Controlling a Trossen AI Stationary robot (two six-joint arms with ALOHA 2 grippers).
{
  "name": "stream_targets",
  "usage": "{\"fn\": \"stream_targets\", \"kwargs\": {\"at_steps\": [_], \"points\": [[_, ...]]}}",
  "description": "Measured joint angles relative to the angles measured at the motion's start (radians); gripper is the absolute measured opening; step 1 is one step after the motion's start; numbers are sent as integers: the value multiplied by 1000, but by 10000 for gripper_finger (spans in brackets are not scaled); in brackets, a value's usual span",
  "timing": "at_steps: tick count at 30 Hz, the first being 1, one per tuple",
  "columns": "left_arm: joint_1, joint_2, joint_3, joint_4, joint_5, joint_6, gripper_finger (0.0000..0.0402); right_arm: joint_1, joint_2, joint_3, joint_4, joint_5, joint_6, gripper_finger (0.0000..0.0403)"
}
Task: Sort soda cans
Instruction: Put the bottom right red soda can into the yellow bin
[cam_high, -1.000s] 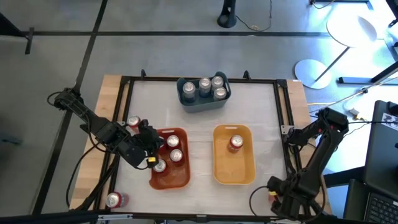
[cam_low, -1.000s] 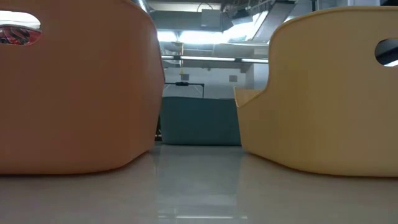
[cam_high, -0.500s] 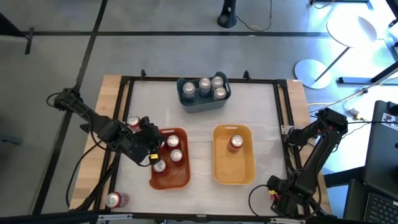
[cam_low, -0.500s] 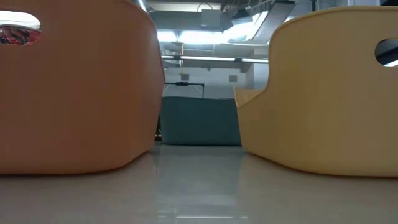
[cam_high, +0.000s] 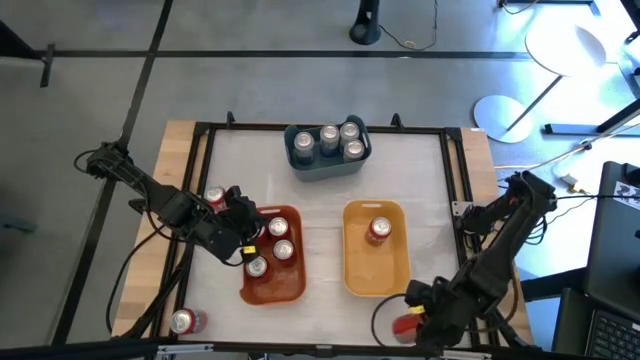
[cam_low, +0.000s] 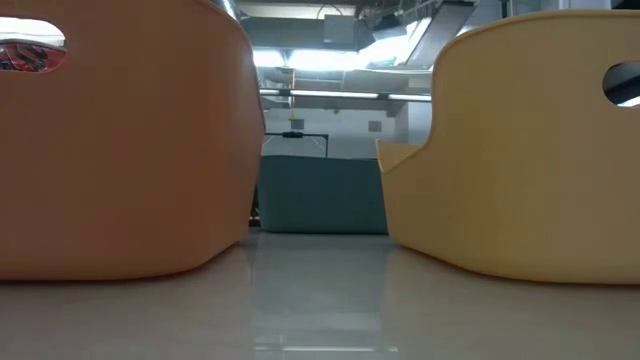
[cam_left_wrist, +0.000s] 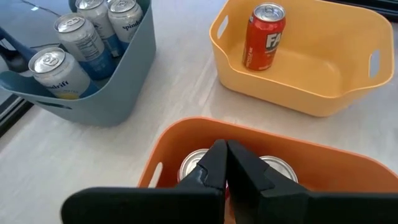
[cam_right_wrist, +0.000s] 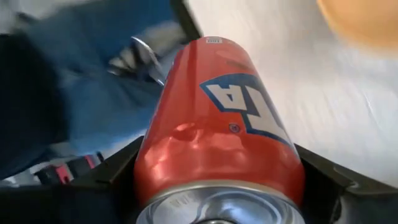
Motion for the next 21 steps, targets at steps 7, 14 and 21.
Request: {"fn": "stream_targets", "kwargs": {"at_steps": [7, 14, 21], "points": [[0, 0, 0, -1, 0, 19, 1, -109, -3, 162, -51, 246, -322, 283], [0, 0, 0, -1, 0, 47, 1, -280, 13, 163, -188, 335, -600, 283], [0, 0, 0, -3, 0, 46, 1, -388, 99, 163, -350, 248, -714, 283]]}}
